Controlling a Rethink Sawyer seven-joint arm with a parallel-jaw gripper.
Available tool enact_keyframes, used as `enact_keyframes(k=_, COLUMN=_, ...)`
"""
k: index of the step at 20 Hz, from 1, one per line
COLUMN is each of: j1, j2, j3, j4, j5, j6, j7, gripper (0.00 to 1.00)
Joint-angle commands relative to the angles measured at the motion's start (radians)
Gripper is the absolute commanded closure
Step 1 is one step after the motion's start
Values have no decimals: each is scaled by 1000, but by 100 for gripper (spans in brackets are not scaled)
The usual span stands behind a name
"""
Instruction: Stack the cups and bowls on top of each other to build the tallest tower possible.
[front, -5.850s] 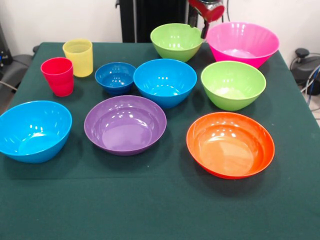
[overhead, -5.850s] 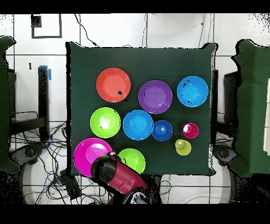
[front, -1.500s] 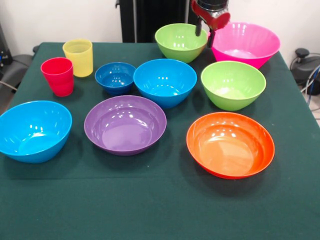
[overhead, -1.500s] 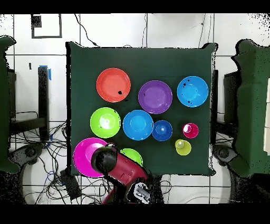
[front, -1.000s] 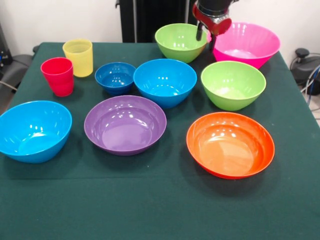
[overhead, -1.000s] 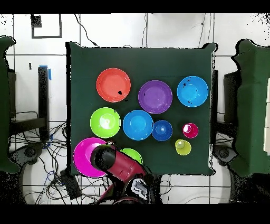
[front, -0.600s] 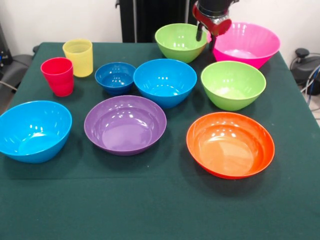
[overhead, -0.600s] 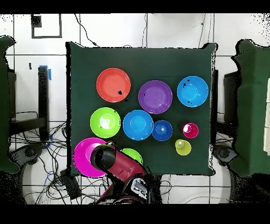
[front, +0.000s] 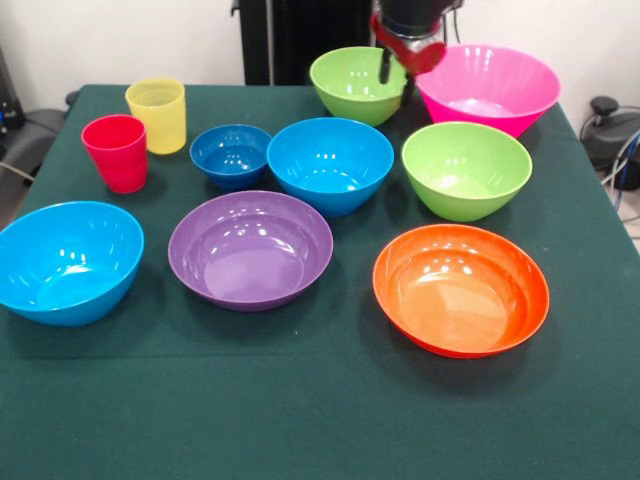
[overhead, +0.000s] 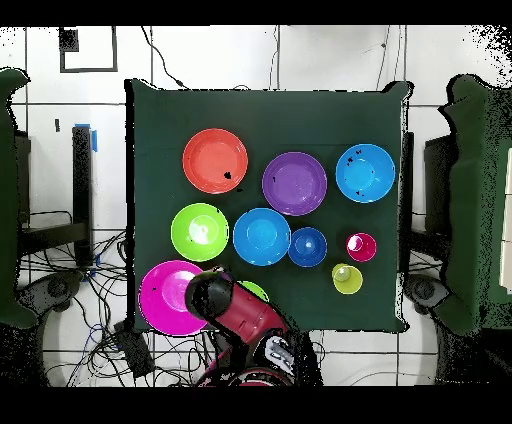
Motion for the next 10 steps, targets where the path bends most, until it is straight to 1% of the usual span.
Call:
enact_keyframes(k=1, j1=-48, j2=103, j3=34, j4=-85, j5=-8, j6=-16, j7=121, gripper=0)
enact_keyframes(k=10, j1=-35, j2=99, j3=18, j4=-95, j5=-10, j6=5, j7=126, gripper=0)
